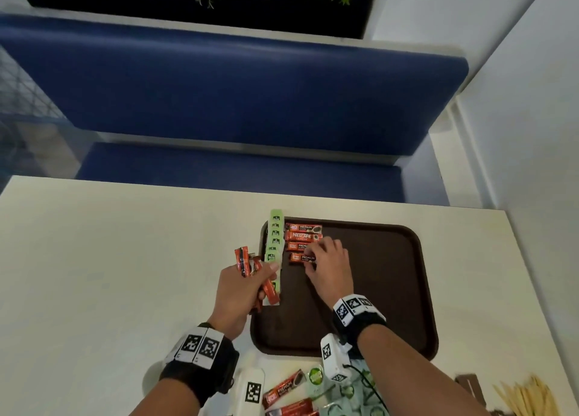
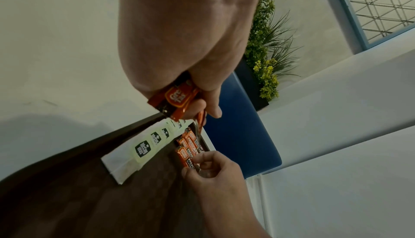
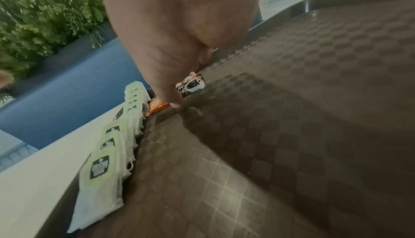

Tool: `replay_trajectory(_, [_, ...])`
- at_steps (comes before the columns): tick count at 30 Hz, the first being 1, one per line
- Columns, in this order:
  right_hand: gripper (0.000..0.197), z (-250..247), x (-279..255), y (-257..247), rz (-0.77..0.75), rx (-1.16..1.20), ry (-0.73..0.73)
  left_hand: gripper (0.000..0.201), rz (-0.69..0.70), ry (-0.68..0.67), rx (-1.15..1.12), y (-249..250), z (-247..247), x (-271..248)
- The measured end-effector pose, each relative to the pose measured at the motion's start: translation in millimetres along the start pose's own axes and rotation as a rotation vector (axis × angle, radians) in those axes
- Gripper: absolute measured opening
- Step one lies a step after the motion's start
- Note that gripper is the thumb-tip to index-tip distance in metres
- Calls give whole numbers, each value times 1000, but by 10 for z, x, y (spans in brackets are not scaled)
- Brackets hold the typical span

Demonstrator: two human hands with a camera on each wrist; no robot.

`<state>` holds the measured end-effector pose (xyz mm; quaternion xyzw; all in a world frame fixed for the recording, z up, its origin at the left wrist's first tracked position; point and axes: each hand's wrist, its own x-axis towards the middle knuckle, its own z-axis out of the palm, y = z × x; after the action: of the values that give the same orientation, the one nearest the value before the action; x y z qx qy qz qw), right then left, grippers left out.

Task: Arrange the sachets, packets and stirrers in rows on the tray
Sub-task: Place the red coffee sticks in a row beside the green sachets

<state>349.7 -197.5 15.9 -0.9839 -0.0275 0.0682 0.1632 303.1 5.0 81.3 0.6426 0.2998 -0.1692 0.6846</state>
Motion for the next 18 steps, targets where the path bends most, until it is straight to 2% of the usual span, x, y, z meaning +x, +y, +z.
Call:
replay_trajectory(10, [26,73,82,7,-15,-16,-29,21,18,-23,28,27,26,-13])
replay_trajectory(18, [29,65,126,15,-30,-19,-41,28,15,-27,42,3,53,3])
